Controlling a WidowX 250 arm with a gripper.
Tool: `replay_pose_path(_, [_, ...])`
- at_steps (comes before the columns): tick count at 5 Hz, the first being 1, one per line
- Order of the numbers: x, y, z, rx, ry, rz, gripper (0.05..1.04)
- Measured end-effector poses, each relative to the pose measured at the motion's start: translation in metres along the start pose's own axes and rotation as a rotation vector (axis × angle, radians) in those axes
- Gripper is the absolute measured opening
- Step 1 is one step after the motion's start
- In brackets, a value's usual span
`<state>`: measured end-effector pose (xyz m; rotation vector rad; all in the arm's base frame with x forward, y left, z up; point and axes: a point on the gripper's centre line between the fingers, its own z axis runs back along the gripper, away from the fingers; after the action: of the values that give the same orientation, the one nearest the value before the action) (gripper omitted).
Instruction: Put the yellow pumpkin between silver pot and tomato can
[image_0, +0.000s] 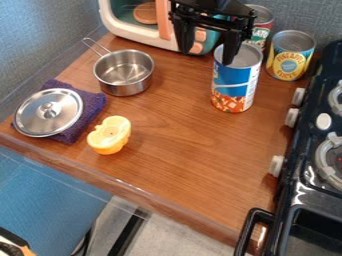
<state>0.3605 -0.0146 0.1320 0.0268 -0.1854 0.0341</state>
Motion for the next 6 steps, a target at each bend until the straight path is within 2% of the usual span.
replay_pose_path(1, [-0.005, 0.000, -0.011, 0.003, 0.034, 0.003, 1.001])
replay_pose_path(2, [-0.036, 0.028, -0.030, 0.045, 0.112, 0.077, 1.001])
replay_pose_path(3, [-0.054, 0.053, -0.028, 0.040, 0.120, 0.137, 1.001])
replay_pose_path(4, [-0.073, 0.071, -0.020, 0.058, 0.088, 0.141, 1.001])
replay_pose_path(5, [-0.092, 0.089, -0.031, 0.092, 0.109, 0.160, 1.001])
replay_pose_path(6, [-0.101, 0.095, -0.044, 0.104, 0.110, 0.181, 1.001])
